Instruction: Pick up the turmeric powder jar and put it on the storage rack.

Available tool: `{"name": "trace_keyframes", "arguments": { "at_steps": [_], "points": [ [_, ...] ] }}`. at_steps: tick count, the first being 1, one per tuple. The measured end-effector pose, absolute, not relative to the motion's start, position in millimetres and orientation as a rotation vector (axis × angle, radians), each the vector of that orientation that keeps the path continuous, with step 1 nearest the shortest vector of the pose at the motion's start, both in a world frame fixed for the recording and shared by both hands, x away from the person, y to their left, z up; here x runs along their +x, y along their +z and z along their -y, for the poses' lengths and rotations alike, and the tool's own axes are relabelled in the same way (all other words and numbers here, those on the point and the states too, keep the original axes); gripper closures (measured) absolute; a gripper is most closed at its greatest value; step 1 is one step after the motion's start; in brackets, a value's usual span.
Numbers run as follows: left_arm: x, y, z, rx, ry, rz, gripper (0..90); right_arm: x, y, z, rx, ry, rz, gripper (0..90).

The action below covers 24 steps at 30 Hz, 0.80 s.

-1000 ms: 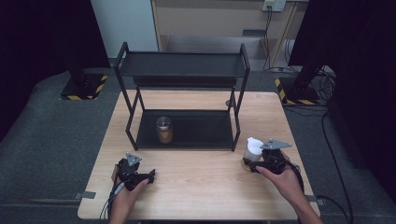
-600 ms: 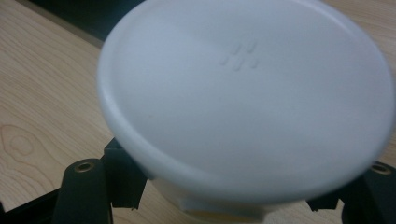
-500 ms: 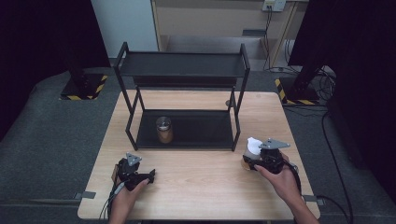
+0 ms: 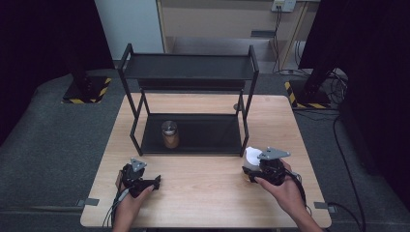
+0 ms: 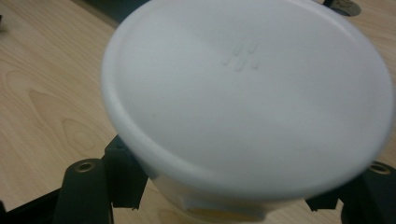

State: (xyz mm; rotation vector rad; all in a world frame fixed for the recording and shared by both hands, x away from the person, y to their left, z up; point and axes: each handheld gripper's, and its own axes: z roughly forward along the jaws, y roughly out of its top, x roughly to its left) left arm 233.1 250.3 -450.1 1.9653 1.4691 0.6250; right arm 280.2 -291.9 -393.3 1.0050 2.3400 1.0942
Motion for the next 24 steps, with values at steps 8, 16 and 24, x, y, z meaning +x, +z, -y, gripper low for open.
{"name": "trace_keyframes", "arguments": {
  "at_steps": [8,16,24],
  "points": [
    [233.4,-449.9,-250.3,1.967,0.624,-1.469,0.0,273.7,-388.5,264.7,1.0,1.106,-2.373,31.7],
    [233.4,-449.9,-250.4,1.967,0.624,-1.469,0.0,276.0,-390.0,240.0,1.014,1.093,-2.373,31.8],
    [234.1,-449.6,-250.7,1.97,0.621,-1.467,0.0,278.7,-389.8,219.1,1.073,1.088,-2.344,31.7]
  ]
}}
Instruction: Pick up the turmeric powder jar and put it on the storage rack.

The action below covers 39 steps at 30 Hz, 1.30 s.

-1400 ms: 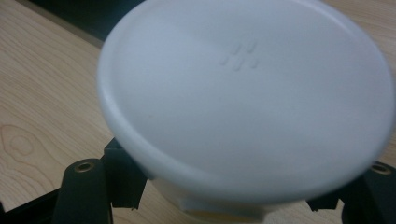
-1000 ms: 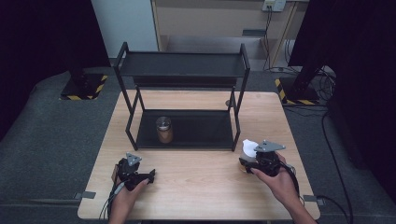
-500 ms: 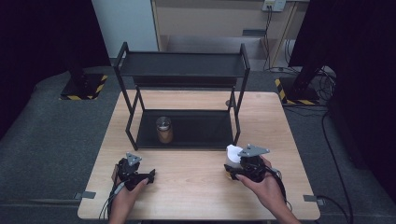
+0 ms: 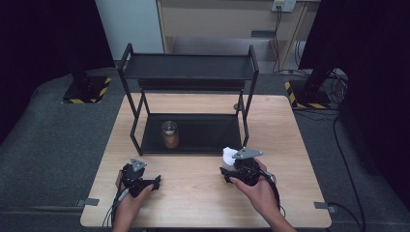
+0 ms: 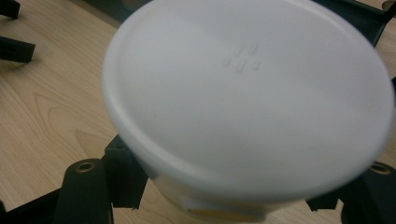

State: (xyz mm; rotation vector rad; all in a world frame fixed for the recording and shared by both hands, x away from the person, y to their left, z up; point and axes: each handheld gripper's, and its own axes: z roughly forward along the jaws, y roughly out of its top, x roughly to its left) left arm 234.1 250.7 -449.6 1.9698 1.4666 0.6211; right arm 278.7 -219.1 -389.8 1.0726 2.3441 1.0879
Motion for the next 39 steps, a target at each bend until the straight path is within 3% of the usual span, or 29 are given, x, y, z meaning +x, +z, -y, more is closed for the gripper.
{"name": "trace_keyframes", "arguments": {
  "at_steps": [39],
  "points": [
    [231.8,-452.1,-251.7,1.96,0.629,-1.457,0.0,307.0,-368.0,166.9,1.146,1.078,-2.23,31.7]
  ]
}}
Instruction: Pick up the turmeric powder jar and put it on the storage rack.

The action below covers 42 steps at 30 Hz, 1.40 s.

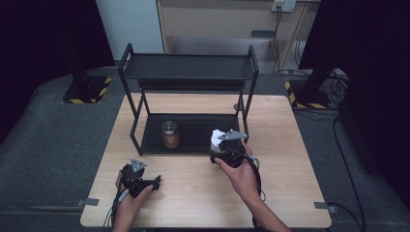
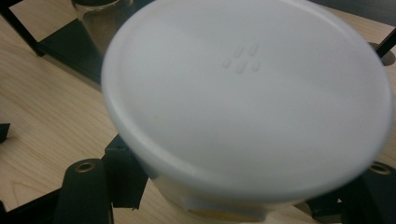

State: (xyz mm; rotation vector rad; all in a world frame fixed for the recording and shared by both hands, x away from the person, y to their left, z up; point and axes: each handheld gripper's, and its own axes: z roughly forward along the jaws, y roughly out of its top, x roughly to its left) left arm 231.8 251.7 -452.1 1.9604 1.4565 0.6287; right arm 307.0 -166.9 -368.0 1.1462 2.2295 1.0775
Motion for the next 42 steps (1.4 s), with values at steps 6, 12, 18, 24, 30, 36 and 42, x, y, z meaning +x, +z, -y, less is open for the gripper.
{"name": "trace_keyframes", "arguments": {
  "at_steps": [6,12,18,24,30,36,42],
  "points": [
    [231.7,-452.1,-251.7,1.96,0.629,-1.456,0.0,316.8,-365.2,161.4,1.147,1.054,-2.229,31.8],
    [231.7,-452.1,-251.7,1.96,0.629,-1.456,0.0,329.3,-368.6,157.2,1.151,1.047,-2.221,31.7],
    [231.8,-452.1,-251.7,1.96,0.629,-1.457,0.0,342.6,-371.0,150.8,1.155,1.037,-2.219,31.8],
    [231.8,-452.0,-251.5,1.96,0.629,-1.458,0.0,355.0,-375.4,146.3,1.167,1.037,-2.215,31.7],
    [233.0,-452.2,-250.7,1.96,0.628,-1.455,0.0,366.0,-377.3,141.4,1.167,1.018,-2.217,31.8],
    [234.2,-452.2,-250.2,1.963,0.626,-1.45,0.0,374.8,-380.1,138.1,1.175,1.026,-2.215,31.8],
    [234.9,-452.1,-250.2,1.965,0.625,-1.448,0.0,380.6,-384.1,134.4,1.181,1.027,-2.209,31.8]
  ]
}}
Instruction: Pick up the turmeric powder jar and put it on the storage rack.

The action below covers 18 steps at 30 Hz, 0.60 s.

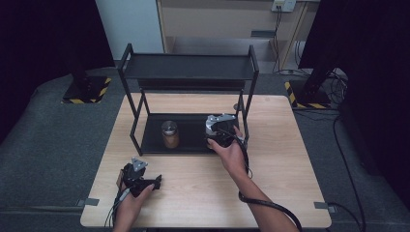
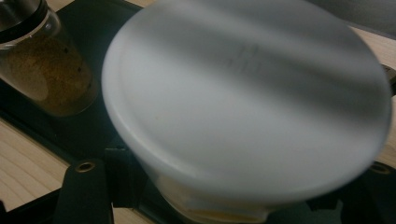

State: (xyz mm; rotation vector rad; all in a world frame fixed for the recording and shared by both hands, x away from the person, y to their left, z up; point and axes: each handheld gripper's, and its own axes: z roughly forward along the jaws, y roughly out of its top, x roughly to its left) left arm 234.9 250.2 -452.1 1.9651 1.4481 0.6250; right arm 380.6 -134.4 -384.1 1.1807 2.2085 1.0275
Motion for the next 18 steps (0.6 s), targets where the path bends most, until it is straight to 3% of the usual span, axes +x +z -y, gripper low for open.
{"name": "trace_keyframes", "arguments": {
  "at_steps": [18],
  "points": [
    [236.0,-452.1,-249.9,1.967,0.623,-1.444,0.0,388.6,-389.9,127.3,1.197,1.034,-2.194,31.8]
  ]
}}
